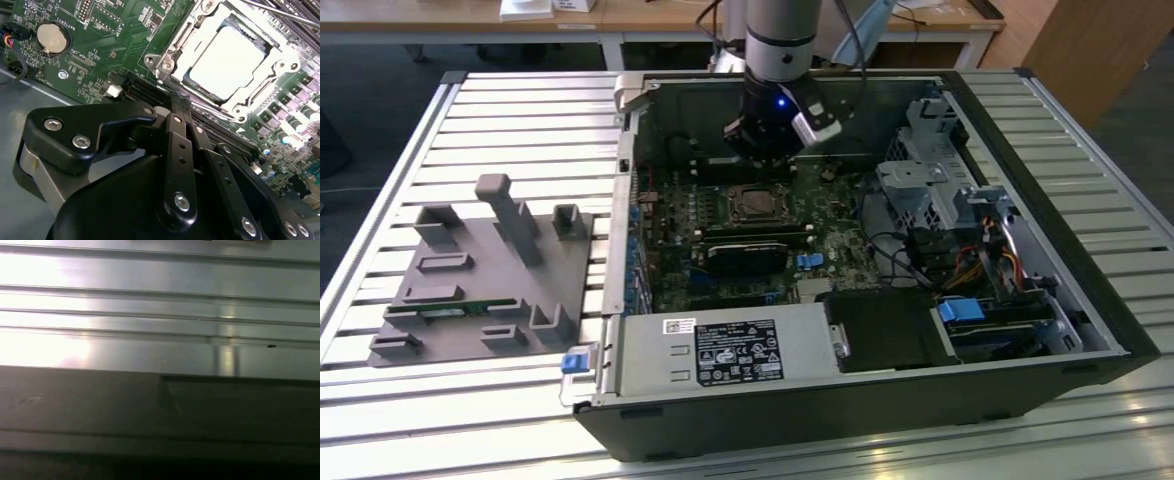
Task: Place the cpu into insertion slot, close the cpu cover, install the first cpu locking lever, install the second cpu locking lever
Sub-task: 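Install the first cpu locking lever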
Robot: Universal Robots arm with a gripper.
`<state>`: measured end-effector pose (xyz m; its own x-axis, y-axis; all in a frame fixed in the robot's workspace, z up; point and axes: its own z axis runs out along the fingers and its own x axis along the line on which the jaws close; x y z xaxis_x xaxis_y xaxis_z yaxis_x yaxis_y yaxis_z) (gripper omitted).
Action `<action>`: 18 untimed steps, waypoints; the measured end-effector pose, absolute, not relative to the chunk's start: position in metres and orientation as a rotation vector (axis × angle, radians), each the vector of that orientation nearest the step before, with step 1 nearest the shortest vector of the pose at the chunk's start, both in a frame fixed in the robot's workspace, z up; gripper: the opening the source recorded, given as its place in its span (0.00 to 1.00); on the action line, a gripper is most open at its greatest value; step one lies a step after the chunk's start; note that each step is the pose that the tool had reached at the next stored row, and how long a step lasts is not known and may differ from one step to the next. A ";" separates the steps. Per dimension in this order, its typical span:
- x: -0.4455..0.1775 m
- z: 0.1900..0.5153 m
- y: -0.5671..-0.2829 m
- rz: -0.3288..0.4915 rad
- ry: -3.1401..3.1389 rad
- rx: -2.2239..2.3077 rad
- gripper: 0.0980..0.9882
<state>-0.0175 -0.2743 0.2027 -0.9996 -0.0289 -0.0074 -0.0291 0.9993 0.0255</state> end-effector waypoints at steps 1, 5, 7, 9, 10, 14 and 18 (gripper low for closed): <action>-0.017 0.202 -0.274 0.040 3.134 -0.046 0.02; -0.017 0.199 -0.274 0.040 3.134 -0.045 0.02; -0.017 0.199 -0.274 0.040 3.134 -0.046 0.02; -0.017 0.200 -0.274 0.040 3.134 -0.046 0.02; -0.017 0.201 -0.274 0.040 3.134 -0.046 0.02; -0.017 0.201 -0.274 0.040 3.134 -0.046 0.02; -0.017 0.200 -0.274 0.028 3.134 -0.046 0.02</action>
